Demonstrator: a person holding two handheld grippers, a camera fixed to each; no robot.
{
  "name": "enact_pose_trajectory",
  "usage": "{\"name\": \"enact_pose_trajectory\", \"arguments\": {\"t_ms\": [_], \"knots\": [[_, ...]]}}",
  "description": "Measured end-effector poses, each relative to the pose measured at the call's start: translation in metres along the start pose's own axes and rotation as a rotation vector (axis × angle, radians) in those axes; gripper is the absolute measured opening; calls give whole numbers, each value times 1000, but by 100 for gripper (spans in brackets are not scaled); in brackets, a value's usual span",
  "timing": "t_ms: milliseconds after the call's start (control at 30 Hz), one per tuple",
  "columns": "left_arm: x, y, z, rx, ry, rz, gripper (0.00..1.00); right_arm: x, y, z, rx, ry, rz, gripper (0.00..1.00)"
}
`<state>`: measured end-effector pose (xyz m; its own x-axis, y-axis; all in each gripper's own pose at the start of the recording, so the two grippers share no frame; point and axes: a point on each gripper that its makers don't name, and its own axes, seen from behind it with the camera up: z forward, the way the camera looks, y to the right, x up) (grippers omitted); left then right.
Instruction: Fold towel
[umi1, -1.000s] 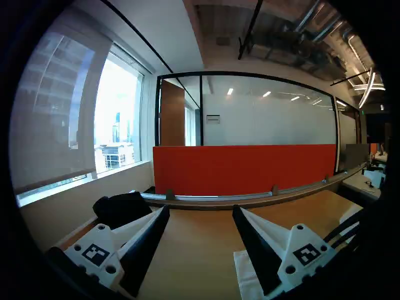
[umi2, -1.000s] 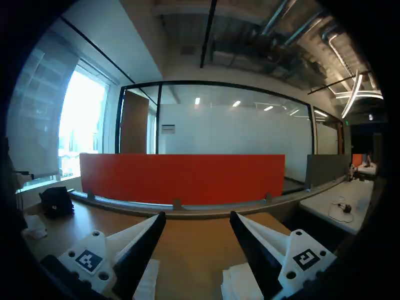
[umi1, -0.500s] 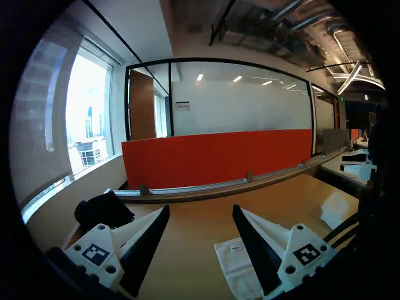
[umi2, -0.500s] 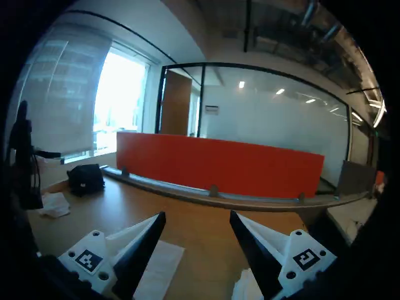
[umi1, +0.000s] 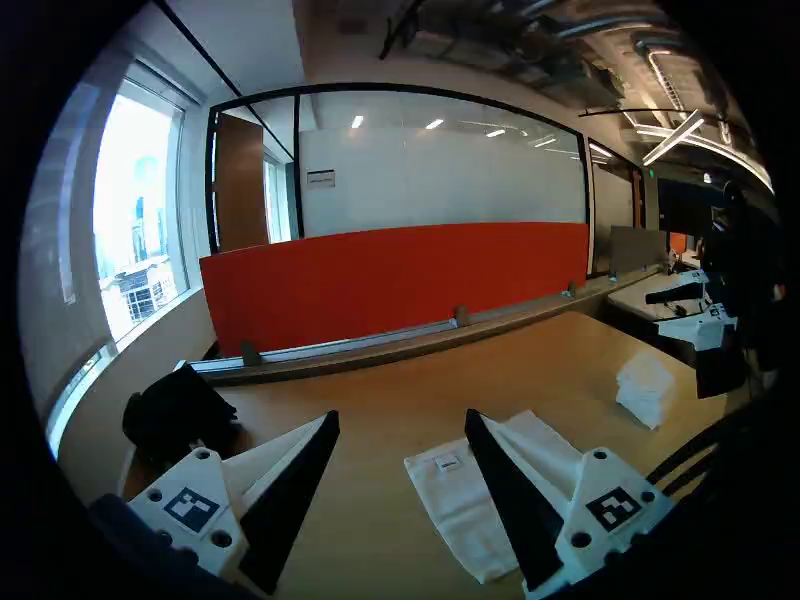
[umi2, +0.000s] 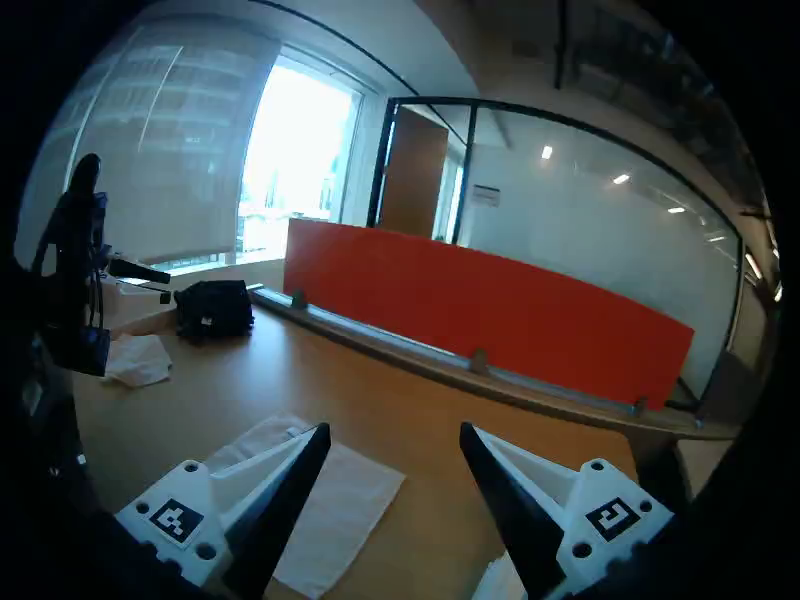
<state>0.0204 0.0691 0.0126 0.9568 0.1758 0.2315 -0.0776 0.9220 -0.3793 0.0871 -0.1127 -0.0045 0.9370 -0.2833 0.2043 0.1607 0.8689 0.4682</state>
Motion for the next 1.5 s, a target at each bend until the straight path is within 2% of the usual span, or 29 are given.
{"name": "enact_pose_trajectory", "arguments": {"t_ms": [200,400,667,1167,1500], "knots": [[-25,12,5,-42,-49,40,93,-22,-10,4,27,-50,-6,100],[-55,26,9,-75,-94,47,93,-50,-23,8,54,-100,9,100],[-97,37,11,-88,-161,63,93,-92,-34,13,73,-159,4,100],[-184,61,12,-134,-316,72,93,-168,-61,18,132,-265,-30,100],[-230,78,10,-173,-410,66,94,-218,-78,13,160,-353,-13,100]]}}
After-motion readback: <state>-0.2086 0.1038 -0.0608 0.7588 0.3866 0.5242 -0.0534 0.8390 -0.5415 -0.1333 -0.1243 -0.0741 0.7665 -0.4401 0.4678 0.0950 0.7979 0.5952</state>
